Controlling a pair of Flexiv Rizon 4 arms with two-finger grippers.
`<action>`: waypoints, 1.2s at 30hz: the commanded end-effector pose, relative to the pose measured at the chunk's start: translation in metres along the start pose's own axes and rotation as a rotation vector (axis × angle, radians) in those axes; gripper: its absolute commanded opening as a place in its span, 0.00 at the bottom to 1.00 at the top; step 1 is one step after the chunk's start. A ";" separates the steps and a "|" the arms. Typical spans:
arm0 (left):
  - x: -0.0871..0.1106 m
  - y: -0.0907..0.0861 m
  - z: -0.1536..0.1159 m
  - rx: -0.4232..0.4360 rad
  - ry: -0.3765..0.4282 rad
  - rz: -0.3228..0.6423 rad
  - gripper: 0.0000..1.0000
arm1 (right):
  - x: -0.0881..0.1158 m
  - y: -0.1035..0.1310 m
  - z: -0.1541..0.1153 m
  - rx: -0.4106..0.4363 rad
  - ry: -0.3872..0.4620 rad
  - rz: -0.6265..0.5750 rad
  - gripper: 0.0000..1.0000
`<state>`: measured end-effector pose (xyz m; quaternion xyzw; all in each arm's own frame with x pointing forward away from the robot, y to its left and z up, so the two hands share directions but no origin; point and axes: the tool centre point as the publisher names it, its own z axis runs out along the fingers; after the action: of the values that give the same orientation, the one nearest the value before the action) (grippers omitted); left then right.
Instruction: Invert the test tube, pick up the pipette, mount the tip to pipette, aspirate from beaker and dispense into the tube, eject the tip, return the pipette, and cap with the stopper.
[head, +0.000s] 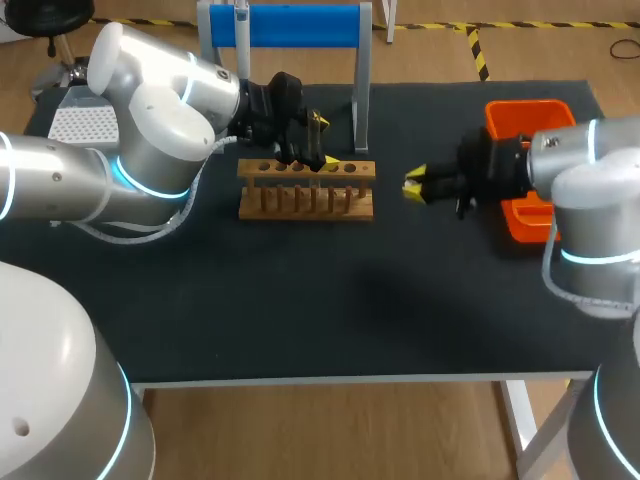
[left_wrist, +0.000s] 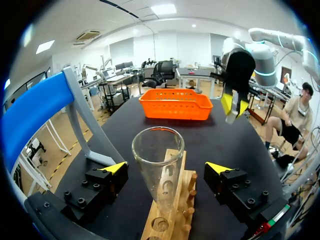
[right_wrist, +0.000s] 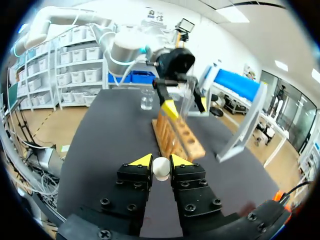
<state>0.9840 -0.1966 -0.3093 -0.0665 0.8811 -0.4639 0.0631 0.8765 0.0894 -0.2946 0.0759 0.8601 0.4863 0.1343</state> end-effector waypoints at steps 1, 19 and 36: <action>-0.001 0.000 0.000 -0.002 0.003 -0.001 1.00 | -0.010 0.029 -0.007 0.011 0.130 -0.026 0.00; -0.001 0.000 0.000 -0.002 0.003 -0.001 1.00 | -0.011 0.041 -0.008 -0.011 0.138 -0.035 0.00; -0.001 0.000 0.000 -0.002 0.003 -0.001 1.00 | -0.011 0.041 -0.008 -0.011 0.138 -0.035 0.00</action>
<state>0.9837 -0.1964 -0.3091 -0.0666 0.8811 -0.4640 0.0632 0.8849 0.1030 -0.2551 0.0270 0.8652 0.4934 0.0856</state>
